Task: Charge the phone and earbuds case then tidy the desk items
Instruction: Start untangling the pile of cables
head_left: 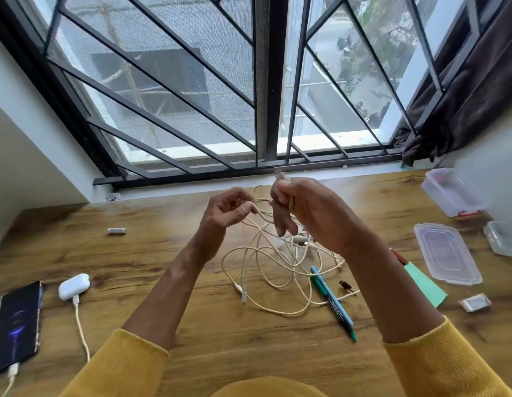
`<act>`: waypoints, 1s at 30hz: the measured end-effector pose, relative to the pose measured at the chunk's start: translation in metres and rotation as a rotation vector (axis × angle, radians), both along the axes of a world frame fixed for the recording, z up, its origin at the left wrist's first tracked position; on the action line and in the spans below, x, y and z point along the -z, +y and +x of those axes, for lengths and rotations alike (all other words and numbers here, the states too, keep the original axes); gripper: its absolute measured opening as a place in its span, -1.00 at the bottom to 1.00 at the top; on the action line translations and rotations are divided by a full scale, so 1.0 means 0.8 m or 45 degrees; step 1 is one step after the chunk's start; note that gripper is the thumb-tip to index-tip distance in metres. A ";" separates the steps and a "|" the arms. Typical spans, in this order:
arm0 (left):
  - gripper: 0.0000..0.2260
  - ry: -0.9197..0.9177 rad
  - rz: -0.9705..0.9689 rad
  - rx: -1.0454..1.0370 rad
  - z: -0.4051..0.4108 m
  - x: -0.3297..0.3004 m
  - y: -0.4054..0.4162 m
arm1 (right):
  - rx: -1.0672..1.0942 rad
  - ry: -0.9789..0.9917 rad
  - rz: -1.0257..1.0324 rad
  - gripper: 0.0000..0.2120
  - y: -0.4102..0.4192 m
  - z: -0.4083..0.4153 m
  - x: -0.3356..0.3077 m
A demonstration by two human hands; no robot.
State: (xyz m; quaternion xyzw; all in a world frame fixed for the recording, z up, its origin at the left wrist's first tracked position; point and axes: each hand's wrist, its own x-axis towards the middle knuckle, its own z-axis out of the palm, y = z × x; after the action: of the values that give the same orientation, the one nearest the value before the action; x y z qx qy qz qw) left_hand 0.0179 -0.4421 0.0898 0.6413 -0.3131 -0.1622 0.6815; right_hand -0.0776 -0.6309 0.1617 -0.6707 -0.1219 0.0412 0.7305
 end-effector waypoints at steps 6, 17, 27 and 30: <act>-0.93 -0.091 -0.020 0.040 0.006 -0.016 -0.006 | -0.425 0.019 0.153 -0.74 0.005 -0.009 -0.009; -0.86 -0.722 0.490 0.136 0.004 -0.072 -0.009 | -0.482 0.336 -0.984 -0.67 0.020 -0.016 -0.002; -0.91 -0.259 0.379 0.056 0.018 -0.007 0.027 | -0.106 0.100 0.305 -0.77 -0.029 -0.017 -0.020; -0.94 -0.260 0.625 0.053 0.014 0.032 0.025 | -0.123 0.027 0.551 -0.76 -0.038 -0.012 -0.033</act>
State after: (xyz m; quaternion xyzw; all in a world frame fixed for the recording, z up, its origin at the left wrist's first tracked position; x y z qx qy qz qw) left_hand 0.0295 -0.4222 0.0643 0.7937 -0.3449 -0.1817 0.4669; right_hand -0.0872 -0.6614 0.1879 -0.4912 -0.1520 0.0561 0.8558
